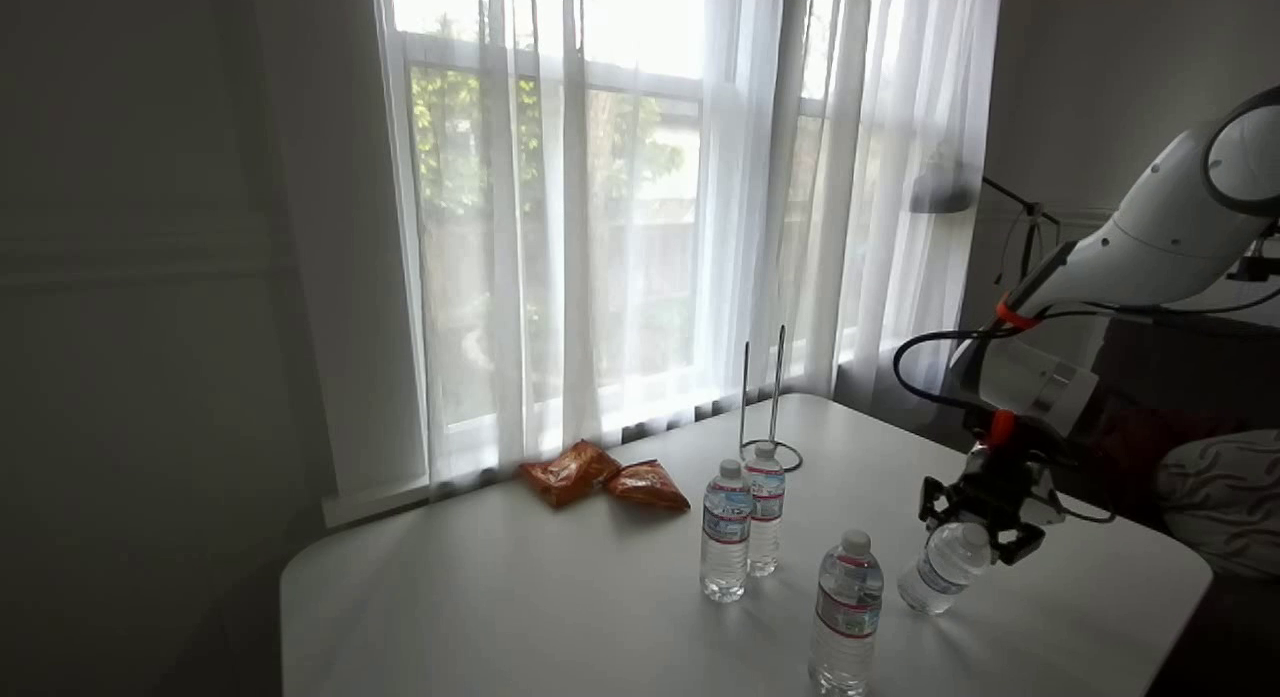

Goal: Pick up the the fallen water bottles one by one and place them the right way up on the table

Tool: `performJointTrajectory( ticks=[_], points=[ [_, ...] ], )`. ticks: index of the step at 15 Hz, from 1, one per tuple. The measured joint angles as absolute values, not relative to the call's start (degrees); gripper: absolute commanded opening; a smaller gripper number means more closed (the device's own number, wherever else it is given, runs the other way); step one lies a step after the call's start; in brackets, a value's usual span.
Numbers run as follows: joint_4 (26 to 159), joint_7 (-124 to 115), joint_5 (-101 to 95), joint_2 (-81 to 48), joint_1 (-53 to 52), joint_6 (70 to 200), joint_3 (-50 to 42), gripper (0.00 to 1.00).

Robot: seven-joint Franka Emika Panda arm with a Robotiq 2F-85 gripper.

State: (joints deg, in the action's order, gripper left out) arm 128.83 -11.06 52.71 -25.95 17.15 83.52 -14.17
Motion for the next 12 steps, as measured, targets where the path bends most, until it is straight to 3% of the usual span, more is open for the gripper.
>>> performJointTrajectory(
  ticks=[12],
  points=[
    [124.33, -20.19, 62.65, -36.68, 18.04, 71.82, -15.85, 0.22]
  ],
)
